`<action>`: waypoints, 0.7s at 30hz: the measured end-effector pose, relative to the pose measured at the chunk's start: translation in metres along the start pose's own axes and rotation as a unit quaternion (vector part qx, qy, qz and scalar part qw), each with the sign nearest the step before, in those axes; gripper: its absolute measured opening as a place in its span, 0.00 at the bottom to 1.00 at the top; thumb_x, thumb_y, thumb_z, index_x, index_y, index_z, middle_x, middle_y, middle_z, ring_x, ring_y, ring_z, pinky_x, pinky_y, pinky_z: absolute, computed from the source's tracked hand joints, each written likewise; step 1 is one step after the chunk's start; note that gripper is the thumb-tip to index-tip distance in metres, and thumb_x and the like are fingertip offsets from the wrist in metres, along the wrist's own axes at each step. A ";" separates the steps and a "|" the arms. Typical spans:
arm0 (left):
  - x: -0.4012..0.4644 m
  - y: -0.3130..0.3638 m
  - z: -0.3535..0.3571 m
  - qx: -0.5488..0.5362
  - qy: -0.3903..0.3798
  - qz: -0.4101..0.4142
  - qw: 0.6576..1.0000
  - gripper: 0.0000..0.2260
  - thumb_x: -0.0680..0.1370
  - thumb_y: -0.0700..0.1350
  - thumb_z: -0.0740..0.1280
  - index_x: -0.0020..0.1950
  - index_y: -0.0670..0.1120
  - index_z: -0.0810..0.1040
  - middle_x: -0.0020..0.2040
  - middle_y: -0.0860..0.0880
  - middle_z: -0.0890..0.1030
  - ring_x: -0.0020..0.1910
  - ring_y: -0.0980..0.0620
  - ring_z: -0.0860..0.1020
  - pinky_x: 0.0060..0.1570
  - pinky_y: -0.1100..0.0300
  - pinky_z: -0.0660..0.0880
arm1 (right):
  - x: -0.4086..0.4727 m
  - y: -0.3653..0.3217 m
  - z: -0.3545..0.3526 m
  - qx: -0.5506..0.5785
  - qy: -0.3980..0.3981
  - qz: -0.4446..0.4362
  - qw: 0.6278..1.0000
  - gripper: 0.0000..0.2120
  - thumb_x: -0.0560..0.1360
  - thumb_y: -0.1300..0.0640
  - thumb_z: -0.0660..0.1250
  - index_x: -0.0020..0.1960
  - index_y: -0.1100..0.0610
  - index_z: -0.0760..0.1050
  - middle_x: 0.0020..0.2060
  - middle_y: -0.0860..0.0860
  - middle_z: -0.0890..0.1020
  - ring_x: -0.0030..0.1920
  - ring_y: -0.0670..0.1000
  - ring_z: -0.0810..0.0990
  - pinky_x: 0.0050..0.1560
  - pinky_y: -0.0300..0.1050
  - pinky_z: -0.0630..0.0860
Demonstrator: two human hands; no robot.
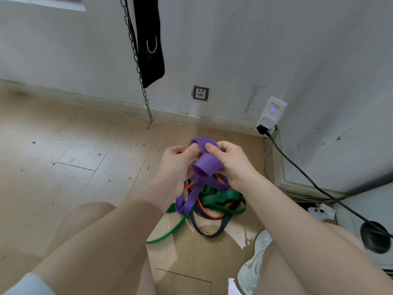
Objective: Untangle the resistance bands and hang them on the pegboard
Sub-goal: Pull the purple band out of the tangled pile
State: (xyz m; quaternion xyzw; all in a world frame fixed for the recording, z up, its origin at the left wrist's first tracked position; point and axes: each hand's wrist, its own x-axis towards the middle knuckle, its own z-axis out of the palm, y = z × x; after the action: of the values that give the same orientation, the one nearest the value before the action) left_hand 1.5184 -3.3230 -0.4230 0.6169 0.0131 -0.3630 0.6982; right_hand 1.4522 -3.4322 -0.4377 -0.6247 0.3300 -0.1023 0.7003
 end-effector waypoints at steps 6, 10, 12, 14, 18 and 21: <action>-0.011 -0.006 0.002 0.086 -0.061 0.077 0.992 0.12 0.78 0.39 0.63 0.55 0.55 0.76 0.47 0.49 0.84 0.39 0.55 0.82 0.32 0.66 0.75 | 0.003 -0.007 -0.004 -0.004 -0.035 0.040 0.999 0.10 0.76 0.53 0.65 0.51 0.59 0.79 0.43 0.55 0.82 0.42 0.52 0.79 0.44 0.45 0.76; -0.008 0.001 0.000 0.090 -0.082 0.056 0.991 0.11 0.78 0.37 0.63 0.53 0.49 0.80 0.47 0.48 0.83 0.36 0.58 0.81 0.34 0.67 0.76 | 0.005 -0.014 -0.013 0.017 -0.100 0.053 0.993 0.15 0.69 0.55 0.64 0.54 0.58 0.79 0.49 0.57 0.81 0.49 0.54 0.78 0.49 0.46 0.75; -0.008 0.001 0.001 0.088 -0.086 0.043 0.992 0.11 0.78 0.37 0.63 0.56 0.48 0.80 0.46 0.48 0.83 0.35 0.59 0.81 0.37 0.67 0.77 | 0.001 -0.020 -0.018 0.036 -0.127 0.058 0.990 0.13 0.71 0.56 0.63 0.53 0.59 0.79 0.47 0.56 0.80 0.48 0.54 0.77 0.50 0.47 0.75; -0.007 0.002 0.003 0.061 -0.067 0.045 0.995 0.12 0.77 0.36 0.64 0.58 0.46 0.79 0.47 0.49 0.83 0.35 0.58 0.81 0.39 0.66 0.78 | -0.002 -0.026 -0.018 0.071 -0.089 0.068 0.991 0.11 0.76 0.53 0.61 0.52 0.58 0.76 0.43 0.54 0.79 0.43 0.53 0.77 0.45 0.45 0.74; -0.002 0.005 0.006 -0.026 0.002 0.074 0.997 0.14 0.77 0.36 0.64 0.62 0.46 0.75 0.48 0.49 0.80 0.41 0.56 0.82 0.47 0.62 0.79 | -0.004 -0.018 -0.006 0.101 0.119 0.051 0.986 0.18 0.76 0.40 0.60 0.53 0.53 0.70 0.48 0.51 0.75 0.49 0.52 0.79 0.50 0.51 0.79; -0.007 0.004 0.010 -0.036 0.001 0.105 0.994 0.16 0.78 0.36 0.62 0.65 0.46 0.73 0.45 0.51 0.80 0.40 0.57 0.82 0.45 0.63 0.80 | -0.016 -0.006 0.011 0.095 0.098 -0.034 0.990 0.16 0.72 0.44 0.67 0.51 0.53 0.70 0.48 0.53 0.79 0.48 0.52 0.82 0.51 0.50 0.80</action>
State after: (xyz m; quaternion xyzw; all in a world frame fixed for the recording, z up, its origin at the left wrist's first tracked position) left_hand 1.5112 -3.3285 -0.4145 0.5899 -0.0385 -0.2865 0.7540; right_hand 1.4482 -3.4158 -0.4268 -0.5533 0.3640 -0.2175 0.7170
